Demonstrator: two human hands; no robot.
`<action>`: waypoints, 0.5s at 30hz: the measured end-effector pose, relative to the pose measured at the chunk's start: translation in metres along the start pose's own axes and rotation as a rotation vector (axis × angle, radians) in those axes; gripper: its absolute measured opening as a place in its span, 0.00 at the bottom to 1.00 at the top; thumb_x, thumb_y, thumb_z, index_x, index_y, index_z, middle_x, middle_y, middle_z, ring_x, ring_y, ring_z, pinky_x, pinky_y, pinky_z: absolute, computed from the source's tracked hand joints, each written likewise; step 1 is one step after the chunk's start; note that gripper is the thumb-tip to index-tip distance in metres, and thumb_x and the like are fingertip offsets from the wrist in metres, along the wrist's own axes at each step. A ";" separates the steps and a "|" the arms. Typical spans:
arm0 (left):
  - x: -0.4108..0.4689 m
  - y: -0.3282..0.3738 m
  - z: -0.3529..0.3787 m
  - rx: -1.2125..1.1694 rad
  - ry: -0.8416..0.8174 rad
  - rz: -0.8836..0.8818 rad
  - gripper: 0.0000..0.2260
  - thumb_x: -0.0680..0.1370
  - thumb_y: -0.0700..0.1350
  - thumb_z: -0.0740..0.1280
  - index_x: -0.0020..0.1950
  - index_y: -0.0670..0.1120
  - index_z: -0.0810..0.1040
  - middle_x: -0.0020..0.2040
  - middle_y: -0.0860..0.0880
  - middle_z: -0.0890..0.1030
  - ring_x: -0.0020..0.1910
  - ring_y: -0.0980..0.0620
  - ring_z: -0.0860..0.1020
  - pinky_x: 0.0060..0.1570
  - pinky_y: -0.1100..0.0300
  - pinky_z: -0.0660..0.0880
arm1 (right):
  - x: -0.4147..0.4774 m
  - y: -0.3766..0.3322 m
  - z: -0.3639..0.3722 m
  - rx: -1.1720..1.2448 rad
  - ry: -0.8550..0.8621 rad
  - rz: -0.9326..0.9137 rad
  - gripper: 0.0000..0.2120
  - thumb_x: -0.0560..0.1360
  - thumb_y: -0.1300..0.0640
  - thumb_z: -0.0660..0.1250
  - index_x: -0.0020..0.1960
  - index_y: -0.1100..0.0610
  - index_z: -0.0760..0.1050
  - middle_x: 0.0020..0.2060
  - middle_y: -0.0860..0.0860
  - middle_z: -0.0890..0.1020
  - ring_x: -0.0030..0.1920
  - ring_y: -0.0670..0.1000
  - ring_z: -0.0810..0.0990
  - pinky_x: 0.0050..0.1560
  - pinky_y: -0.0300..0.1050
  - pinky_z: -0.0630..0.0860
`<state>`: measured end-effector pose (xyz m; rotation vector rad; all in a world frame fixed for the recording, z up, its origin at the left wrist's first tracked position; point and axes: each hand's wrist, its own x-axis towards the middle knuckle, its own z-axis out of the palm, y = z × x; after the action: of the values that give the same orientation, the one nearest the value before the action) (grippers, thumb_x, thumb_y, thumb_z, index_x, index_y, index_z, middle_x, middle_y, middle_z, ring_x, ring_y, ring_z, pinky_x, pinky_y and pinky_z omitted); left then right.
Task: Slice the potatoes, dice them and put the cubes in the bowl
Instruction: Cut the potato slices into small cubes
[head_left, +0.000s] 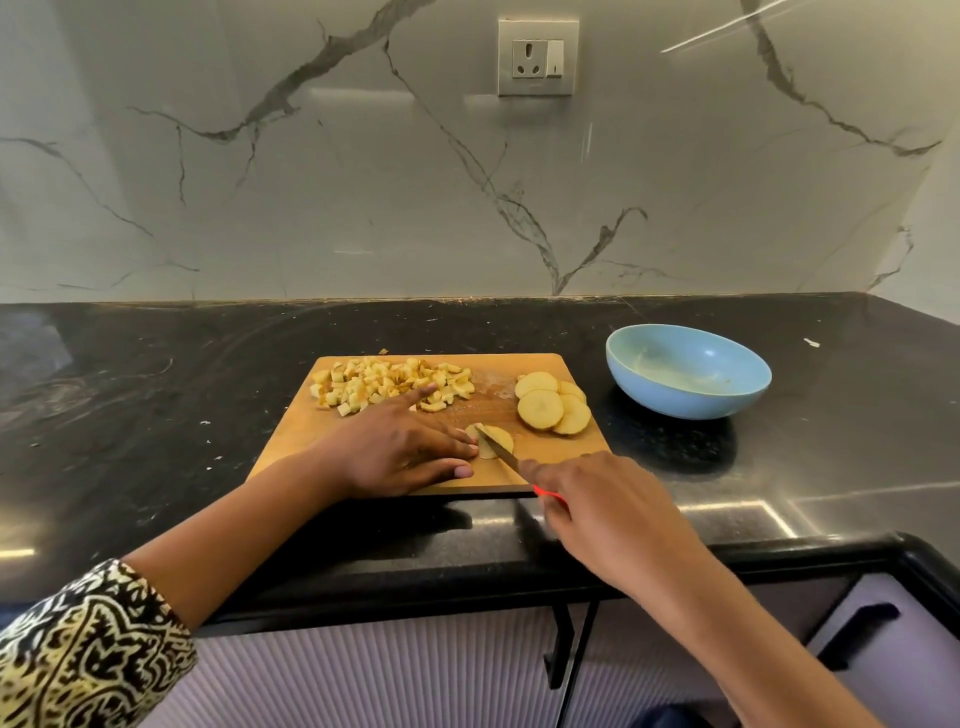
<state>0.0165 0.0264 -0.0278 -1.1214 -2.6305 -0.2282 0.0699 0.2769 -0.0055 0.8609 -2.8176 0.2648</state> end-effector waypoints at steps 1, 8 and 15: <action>0.000 0.000 0.000 -0.011 -0.010 -0.007 0.25 0.79 0.64 0.50 0.62 0.51 0.78 0.61 0.56 0.79 0.63 0.67 0.71 0.74 0.49 0.49 | -0.009 0.002 -0.005 -0.002 -0.008 0.005 0.21 0.82 0.51 0.54 0.74 0.41 0.62 0.52 0.46 0.80 0.49 0.48 0.77 0.40 0.41 0.68; 0.006 0.000 -0.005 -0.246 0.041 -0.123 0.23 0.76 0.65 0.56 0.59 0.53 0.80 0.57 0.58 0.81 0.59 0.66 0.75 0.74 0.55 0.55 | -0.038 0.022 -0.045 0.026 -0.013 0.059 0.18 0.80 0.48 0.58 0.68 0.35 0.69 0.37 0.40 0.77 0.35 0.41 0.73 0.34 0.34 0.69; 0.047 0.006 -0.020 -0.233 -0.269 -0.205 0.20 0.78 0.47 0.66 0.69 0.58 0.70 0.64 0.61 0.70 0.63 0.63 0.66 0.63 0.65 0.60 | -0.031 0.033 -0.030 0.107 0.051 0.215 0.17 0.80 0.50 0.59 0.67 0.38 0.71 0.30 0.42 0.71 0.30 0.41 0.70 0.28 0.33 0.63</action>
<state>-0.0067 0.0581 0.0060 -1.0098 -3.0252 -0.4653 0.0802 0.3266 0.0126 0.5609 -2.8700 0.4645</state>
